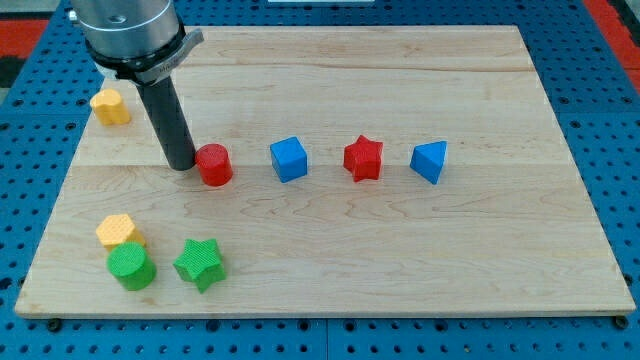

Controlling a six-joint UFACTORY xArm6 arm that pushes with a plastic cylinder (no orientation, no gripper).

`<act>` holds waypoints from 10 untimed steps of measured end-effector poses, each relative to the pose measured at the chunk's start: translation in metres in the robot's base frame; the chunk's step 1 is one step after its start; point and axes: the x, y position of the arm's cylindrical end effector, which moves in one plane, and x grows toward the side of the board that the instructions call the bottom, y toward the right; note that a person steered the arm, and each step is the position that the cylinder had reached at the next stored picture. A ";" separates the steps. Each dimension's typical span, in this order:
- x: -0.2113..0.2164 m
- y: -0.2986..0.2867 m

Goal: Move your arm closer to the red circle

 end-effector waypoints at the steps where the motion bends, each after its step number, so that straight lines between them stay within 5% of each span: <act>1: -0.002 0.000; 10: -0.002 -0.095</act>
